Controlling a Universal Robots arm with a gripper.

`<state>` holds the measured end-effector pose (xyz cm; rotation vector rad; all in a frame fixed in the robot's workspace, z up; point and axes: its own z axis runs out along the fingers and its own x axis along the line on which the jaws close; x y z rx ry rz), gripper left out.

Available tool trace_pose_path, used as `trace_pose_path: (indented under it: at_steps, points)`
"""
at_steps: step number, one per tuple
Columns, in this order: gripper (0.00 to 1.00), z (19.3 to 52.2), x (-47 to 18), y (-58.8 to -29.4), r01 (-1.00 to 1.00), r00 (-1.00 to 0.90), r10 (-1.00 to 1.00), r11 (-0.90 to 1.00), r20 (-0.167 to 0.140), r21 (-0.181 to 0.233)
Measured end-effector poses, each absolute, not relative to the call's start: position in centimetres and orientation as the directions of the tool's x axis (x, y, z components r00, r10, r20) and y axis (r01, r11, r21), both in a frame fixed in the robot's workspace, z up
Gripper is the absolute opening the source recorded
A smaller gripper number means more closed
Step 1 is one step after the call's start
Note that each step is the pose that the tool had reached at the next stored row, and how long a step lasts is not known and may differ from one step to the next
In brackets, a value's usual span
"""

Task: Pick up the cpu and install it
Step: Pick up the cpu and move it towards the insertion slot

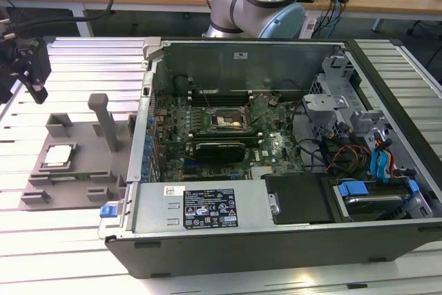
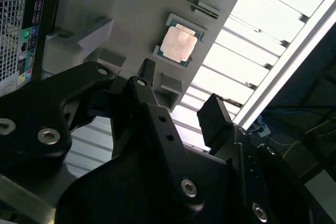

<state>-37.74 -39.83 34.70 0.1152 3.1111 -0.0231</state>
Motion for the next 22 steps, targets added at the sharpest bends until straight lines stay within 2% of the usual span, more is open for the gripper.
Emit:
trace_pose_path:
  at_steps: [22]
  points:
    - [0.60, 33.77, -37.74, -39.83, 0.074, -0.997, 0.074, 0.997, -0.029, -0.014]
